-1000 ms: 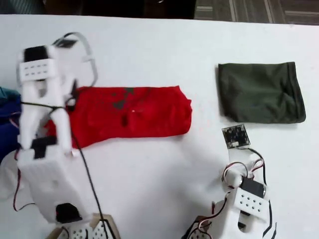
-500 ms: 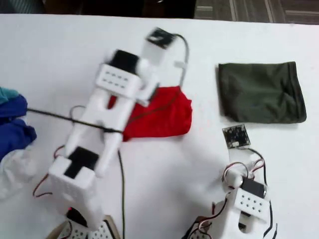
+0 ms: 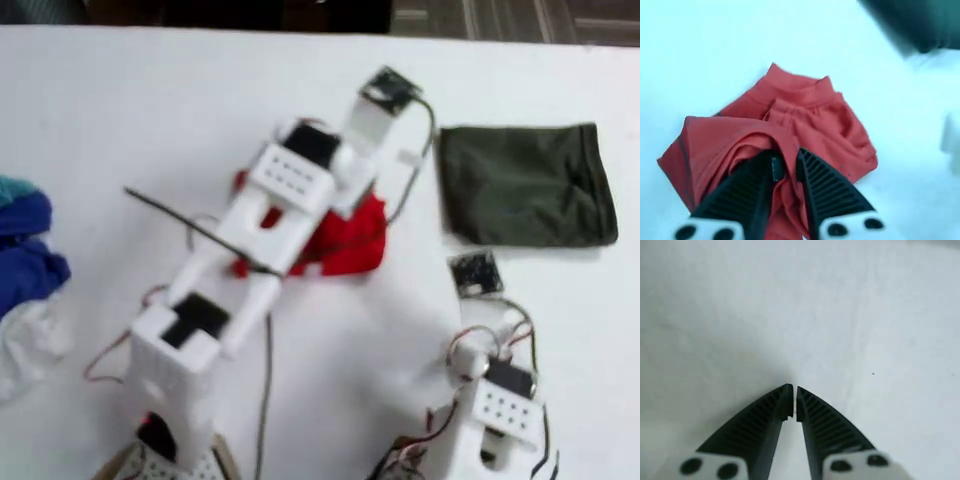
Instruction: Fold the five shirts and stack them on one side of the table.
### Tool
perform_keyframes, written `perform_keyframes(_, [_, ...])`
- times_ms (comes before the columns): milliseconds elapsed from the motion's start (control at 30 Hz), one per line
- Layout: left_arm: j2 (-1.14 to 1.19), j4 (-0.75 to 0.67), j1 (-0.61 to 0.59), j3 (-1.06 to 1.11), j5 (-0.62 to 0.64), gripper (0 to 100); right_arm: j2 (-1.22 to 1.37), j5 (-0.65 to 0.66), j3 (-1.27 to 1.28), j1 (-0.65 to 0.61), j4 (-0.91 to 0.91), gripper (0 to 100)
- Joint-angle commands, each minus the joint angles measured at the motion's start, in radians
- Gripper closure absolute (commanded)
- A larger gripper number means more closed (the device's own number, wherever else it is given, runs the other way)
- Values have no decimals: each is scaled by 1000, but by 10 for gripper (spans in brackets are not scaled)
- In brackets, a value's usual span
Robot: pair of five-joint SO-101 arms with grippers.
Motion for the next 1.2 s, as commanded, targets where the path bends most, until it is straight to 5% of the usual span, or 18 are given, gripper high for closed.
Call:
perform_keyframes(0, [-11,-63,37,-1,3,975,-22,3,-5,2,-16,979])
perform_keyframes(200, [-9,-121,43,8,3,967,-22,3,-5,2,-16,979])
perform_keyframes(433, [-15,-115,44,1,8,806,-22,3,-5,2,-16,979])
perform_keyframes(633, [-18,-8,5,-68,3,845,-22,3,-5,2,-16,979])
perform_keyframes(767, [-9,75,-31,-45,0,986,-22,3,-5,2,-16,979])
perform_keyframes(1167, [-11,0,-164,228,-80,973,-22,3,-5,2,-16,979])
